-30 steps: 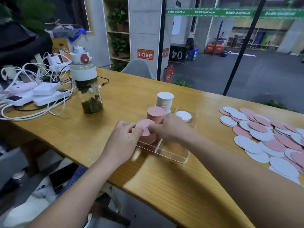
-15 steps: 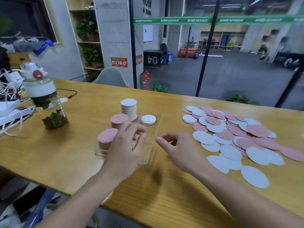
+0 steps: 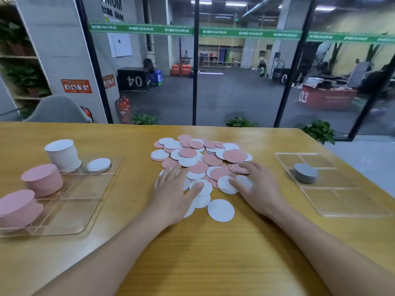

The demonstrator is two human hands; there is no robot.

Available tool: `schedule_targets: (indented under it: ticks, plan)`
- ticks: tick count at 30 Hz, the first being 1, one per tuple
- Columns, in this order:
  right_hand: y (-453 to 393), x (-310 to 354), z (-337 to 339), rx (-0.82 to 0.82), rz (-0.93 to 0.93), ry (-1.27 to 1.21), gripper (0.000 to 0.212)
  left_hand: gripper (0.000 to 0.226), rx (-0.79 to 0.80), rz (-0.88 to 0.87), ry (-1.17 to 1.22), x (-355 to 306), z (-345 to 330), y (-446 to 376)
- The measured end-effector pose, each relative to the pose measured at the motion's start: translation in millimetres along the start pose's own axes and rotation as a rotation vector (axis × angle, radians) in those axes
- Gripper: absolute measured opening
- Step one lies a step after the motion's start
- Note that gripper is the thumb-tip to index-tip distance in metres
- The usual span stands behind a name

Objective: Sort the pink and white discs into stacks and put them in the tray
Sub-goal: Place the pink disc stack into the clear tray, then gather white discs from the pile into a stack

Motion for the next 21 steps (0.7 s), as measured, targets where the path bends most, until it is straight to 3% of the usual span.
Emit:
schedule_targets:
  ticks: [3, 6, 11, 14, 21]
  plan:
    - [-27, -26, 4, 0.062, -0.094, 0.067, 0.09, 0.085, 0.065, 0.03, -0.112, -7, -17, -9]
    - [-55, -48, -4, 0.147, -0.172, 0.05, 0.103, 0.087, 0.1, 0.067, -0.157, -7, -20, -11]
    - [-75, -38, -31, 0.299, -0.082, 0.214, 0.095, 0.083, 0.064, 0.032, -0.147, 10, -21, -22]
    - [-71, -33, -38, 0.33, -0.045, 0.185, 0.097, 0.074, 0.06, 0.057, -0.061, 20, -15, -31]
    - [-40, -2, -49, 0.352, 0.018, 0.079, 0.075, 0.06, 0.055, -0.004, -0.007, 20, -10, -29]
Point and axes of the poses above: each hand's wrist, its own y-axis away from the middle knuckle, its own z-axis out of the back of the hand, x = y × z, the point moved 7 cm from there along -y, towards the middle knuckle, and after that the axes turned 10 degrees about -y, right-handed, at the moved point
